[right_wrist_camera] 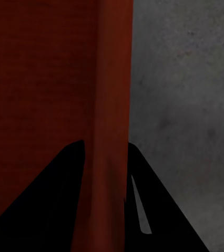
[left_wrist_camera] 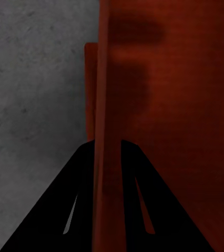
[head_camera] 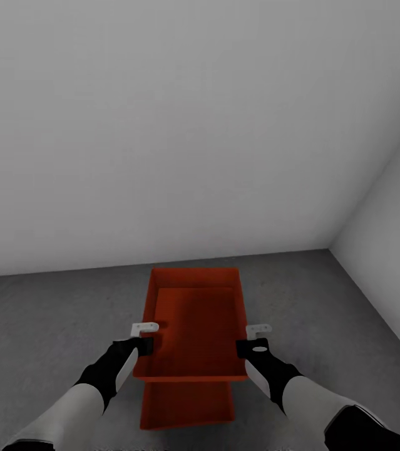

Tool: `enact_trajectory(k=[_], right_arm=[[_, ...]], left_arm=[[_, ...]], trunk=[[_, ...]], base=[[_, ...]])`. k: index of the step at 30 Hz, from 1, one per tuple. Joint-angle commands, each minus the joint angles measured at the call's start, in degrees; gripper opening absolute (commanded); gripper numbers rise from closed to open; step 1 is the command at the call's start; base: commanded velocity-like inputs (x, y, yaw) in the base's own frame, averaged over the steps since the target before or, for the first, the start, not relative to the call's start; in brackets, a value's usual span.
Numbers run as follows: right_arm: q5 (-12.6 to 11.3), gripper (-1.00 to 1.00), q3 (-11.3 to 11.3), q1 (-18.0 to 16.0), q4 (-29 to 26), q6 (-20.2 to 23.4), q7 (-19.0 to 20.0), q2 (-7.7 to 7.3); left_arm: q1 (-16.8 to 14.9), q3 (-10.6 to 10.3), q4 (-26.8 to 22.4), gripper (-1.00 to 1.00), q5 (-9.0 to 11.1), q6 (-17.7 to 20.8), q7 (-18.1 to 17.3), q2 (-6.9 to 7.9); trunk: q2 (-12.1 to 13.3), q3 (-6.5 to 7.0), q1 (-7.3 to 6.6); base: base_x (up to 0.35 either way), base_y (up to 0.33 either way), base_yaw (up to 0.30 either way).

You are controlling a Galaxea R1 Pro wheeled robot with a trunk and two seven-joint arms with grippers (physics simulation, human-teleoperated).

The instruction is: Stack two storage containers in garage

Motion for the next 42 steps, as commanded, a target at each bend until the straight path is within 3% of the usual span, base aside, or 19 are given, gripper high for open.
enact_trajectory(k=[1, 42], right_arm=[[-0.69, -1.0, -0.35, 0.01, 0.09, 0.35, -5.83, 0.04], [-0.61, -1.0, -0.35, 0.01, 0.08, 0.39, -5.83, 0.04]], left_arm=[[-0.03, 0.8, -1.72, -1.0, -1.27, 0.42, 0.7, -0.24], [-0.03, 0.81, -1.82, -1.0, -1.3, 0.56, 0.61, -0.23]], trunk=[[-0.44, -0.32, 0.22], [-16.89, -11.35, 9.23]], base=[[0.0, 0.0, 0.0], [0.0, 0.0, 0.0]])
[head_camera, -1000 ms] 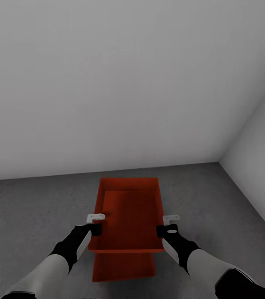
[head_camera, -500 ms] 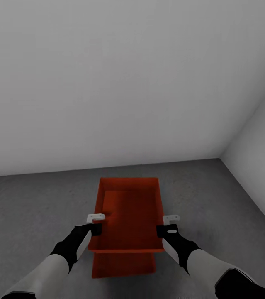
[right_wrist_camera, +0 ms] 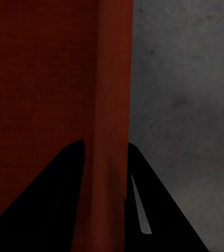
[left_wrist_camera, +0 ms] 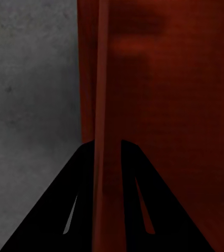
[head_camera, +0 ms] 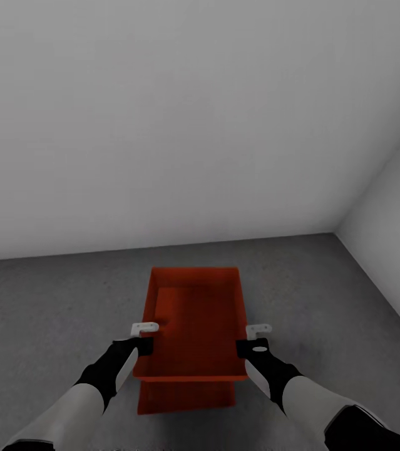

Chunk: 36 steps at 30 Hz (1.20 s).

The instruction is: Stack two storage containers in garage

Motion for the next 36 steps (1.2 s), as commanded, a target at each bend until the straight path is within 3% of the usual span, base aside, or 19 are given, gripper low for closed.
enact_trajectory(k=[1, 9, 24, 36], right_arm=[[-0.73, -1.0, -0.19, 0.01, 0.08, 0.34, -5.89, 0.03], [-0.8, -1.0, -0.19, 0.01, 0.09, 0.37, -5.78, 0.03], [-0.81, -1.0, -0.19, 0.01, 0.09, 0.35, -5.8, 0.02], [-0.81, -1.0, -0.19, 0.01, 0.09, 0.29, -5.89, 0.03]], left_arm=[[-0.03, 0.66, -1.7, -1.0, -1.04, 0.41, 0.66, -0.2], [-0.03, 0.68, -1.79, -1.0, -1.04, 0.59, 0.62, -0.2], [-0.03, 0.74, -1.79, -1.0, -1.03, 0.69, 0.67, -0.1], [-0.03, 0.74, -1.79, -1.0, -1.06, 0.68, 0.78, -0.2]], trunk=[[-0.44, -0.32, 0.22], [-1.24, -1.31, 0.66], [-1.24, -1.39, 0.66], [-1.24, -1.39, 0.66]], base=[[0.0, 0.0, 0.0], [0.0, 0.0, 0.0], [-0.001, 0.0, 0.0], [-0.115, 0.0, 0.0]])
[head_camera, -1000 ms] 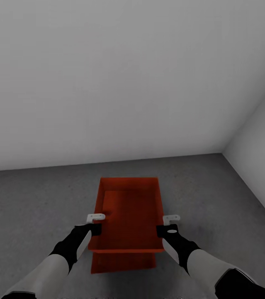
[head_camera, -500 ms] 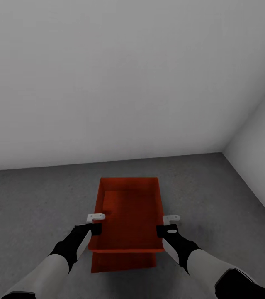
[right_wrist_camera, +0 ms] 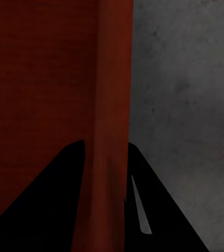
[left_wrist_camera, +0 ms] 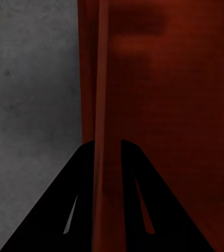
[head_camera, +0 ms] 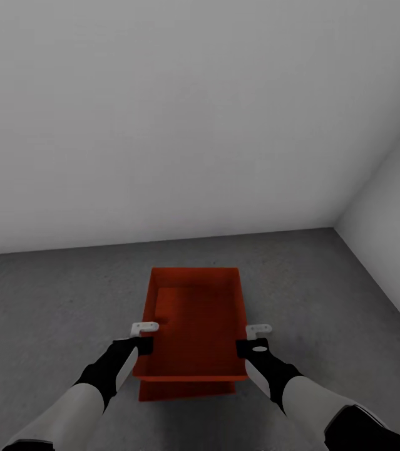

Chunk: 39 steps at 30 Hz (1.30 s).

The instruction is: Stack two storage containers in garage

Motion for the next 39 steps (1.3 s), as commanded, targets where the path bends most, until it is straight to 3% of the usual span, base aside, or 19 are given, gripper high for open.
enact_trajectory(k=[1, 39], right_arm=[[-0.74, -1.0, -0.14, 0.02, 0.1, 0.35, -5.95, 0.03], [-1.0, -1.0, -0.23, 0.02, 0.1, -0.01, -5.95, -0.14]], left_arm=[[-0.03, 0.77, -1.5, -1.0, -1.03, 0.42, 0.69, -0.2], [-0.03, 0.77, -1.5, -1.0, -1.03, 0.35, 0.69, -0.12]], trunk=[[-0.02, -0.04, -0.01], [-0.02, -1.55, -0.01]], base=[[-0.012, 0.0, 0.0], [-0.001, 0.0, 0.058]])
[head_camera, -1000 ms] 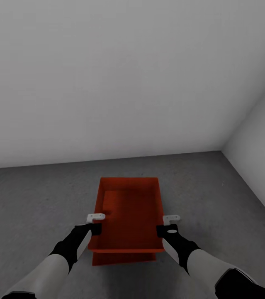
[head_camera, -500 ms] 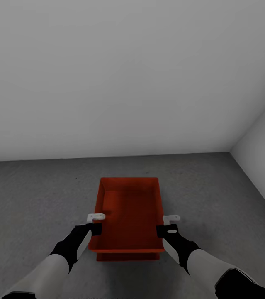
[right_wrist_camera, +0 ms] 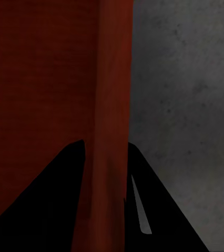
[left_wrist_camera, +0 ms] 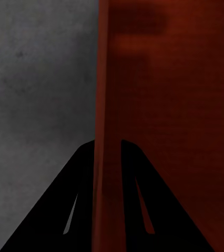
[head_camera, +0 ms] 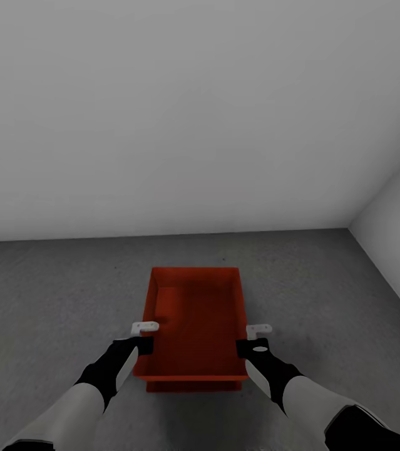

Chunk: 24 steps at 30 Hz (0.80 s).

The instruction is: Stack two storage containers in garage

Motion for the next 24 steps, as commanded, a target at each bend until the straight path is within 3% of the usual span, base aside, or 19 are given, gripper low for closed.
enact_trajectory(k=[1, 12, 24], right_arm=[[-0.62, -1.0, -0.43, 0.02, 0.07, 0.33, -6.14, -0.01], [-0.62, -1.0, -0.43, 0.02, 0.07, 0.31, -6.14, -0.01], [-0.62, -1.0, -0.43, 0.02, 0.07, 0.29, -6.14, -0.01]], left_arm=[[-0.03, 0.76, -1.35, -1.0, -0.88, 0.4, 0.68, -0.03], [-0.03, 0.76, -1.35, -1.0, -0.88, 0.4, 0.68, -0.12], [-0.03, 0.75, -1.18, -1.0, -0.87, 0.43, 0.76, -0.21]], trunk=[[-0.02, -0.13, 0.0], [-0.02, -1.06, 0.0], [-0.02, -1.14, 0.0]], base=[[0.0, 0.0, 0.0], [0.0, 0.0, 0.0], [0.0, 0.0, 0.0]])
